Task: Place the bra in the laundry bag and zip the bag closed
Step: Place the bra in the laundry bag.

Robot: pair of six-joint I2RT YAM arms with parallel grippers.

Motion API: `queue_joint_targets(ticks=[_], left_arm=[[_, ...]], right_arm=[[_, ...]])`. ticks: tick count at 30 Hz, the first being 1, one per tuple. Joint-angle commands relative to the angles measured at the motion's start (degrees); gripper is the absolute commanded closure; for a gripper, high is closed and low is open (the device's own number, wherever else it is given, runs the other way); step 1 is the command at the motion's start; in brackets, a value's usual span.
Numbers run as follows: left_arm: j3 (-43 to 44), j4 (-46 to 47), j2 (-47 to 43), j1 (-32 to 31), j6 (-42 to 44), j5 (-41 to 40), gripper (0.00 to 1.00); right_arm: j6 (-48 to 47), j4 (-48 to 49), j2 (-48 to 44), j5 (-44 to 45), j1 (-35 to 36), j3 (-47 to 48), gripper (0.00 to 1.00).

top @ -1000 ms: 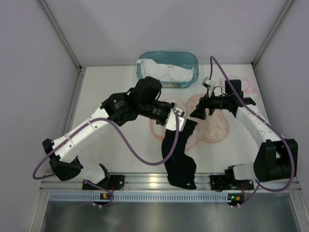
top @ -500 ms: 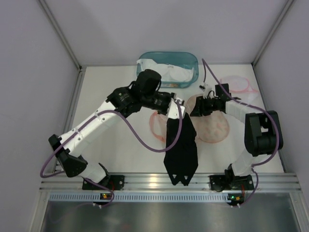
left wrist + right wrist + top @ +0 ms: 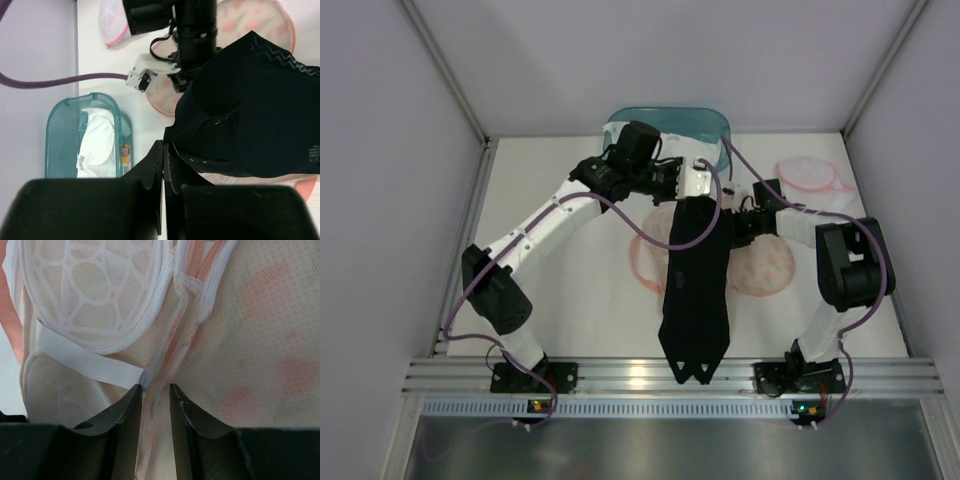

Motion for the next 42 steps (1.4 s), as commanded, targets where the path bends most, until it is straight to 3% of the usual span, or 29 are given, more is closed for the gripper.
queue_joint_targets(ticks=[1, 17, 32, 37, 42], left_arm=[[2.7, 5.4, 2.2, 1.7, -0.5, -0.5, 1.0], [4.4, 16.0, 14.3, 6.7, -3.3, -6.8, 1.0], [-4.9, 16.1, 12.0, 6.7, -2.7, -11.9, 1.0], [-6.8, 16.1, 11.9, 5.9, -5.5, -12.7, 1.0], [-8.3, 16.1, 12.7, 3.2, -9.3, -16.5, 1.0]], right_arm=[[-1.7, 0.9, 0.8, 0.1, 1.1, 0.4, 0.7], [-1.7, -1.5, 2.5, 0.6, 1.4, 2.5, 0.71], [-1.1, -12.7, -9.5, 19.0, 1.1, 9.8, 0.31], [-0.6, -11.0, -8.2, 17.4, 0.1, 9.2, 0.35], [1.7, -6.3, -5.3, 14.8, -0.7, 5.5, 0.47]])
